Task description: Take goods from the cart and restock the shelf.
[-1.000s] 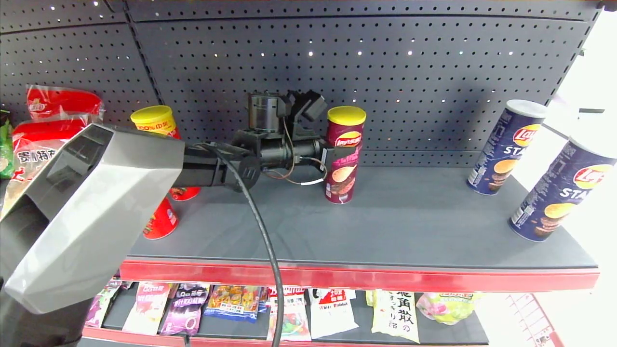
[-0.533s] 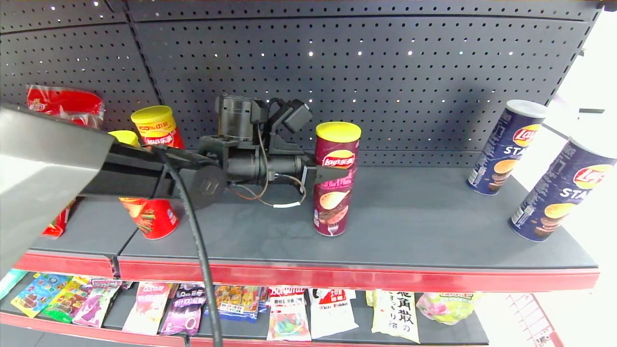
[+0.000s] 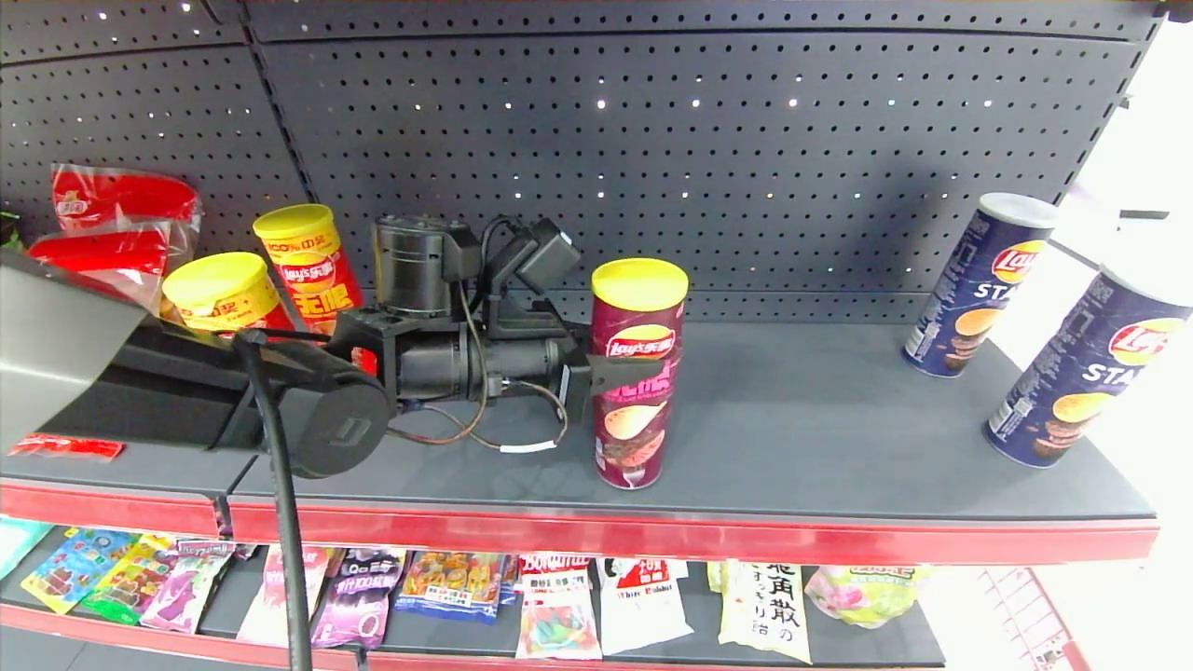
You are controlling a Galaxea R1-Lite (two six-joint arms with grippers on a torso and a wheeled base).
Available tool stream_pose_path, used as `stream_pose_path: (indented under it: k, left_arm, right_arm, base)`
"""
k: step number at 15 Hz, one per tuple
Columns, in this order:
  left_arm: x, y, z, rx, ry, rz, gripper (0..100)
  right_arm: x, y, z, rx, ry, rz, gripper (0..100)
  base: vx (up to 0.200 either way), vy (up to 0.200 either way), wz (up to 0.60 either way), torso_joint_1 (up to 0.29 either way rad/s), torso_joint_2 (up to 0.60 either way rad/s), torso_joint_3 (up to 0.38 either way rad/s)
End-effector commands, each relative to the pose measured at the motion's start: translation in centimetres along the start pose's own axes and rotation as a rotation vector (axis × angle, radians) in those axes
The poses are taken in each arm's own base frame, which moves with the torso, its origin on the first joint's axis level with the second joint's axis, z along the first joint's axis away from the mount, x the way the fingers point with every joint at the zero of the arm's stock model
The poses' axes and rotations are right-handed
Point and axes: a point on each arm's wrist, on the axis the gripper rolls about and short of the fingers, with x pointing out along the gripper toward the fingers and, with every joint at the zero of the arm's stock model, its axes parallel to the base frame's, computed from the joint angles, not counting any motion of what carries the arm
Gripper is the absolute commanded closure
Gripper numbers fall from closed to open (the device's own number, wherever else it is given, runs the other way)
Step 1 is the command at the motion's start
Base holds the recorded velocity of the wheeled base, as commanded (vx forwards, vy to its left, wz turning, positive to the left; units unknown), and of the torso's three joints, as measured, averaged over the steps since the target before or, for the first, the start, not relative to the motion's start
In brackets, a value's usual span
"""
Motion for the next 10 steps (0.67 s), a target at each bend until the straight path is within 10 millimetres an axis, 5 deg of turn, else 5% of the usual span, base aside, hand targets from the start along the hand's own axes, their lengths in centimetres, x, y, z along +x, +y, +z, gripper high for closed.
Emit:
stream_pose_path:
  k: [1, 10]
  left_arm:
    - [0.02, -0.45, 0.07, 0.002, 0.001, -0.009, 100]
    - [-0.17, -0.86, -0.24, 0.021, 0.013, -0.015, 100]
  right_arm:
    - [-0.01, 0.00, 0.00, 0.000, -0.001, 0.001, 100]
    - [-0.01, 0.00, 0.00, -0.002, -0.001, 0.001, 100]
  base:
    - [0.000, 0.000, 0.00, 0.000, 0.00, 0.000]
    - [0.000, 0.000, 0.00, 0.000, 0.00, 0.000]
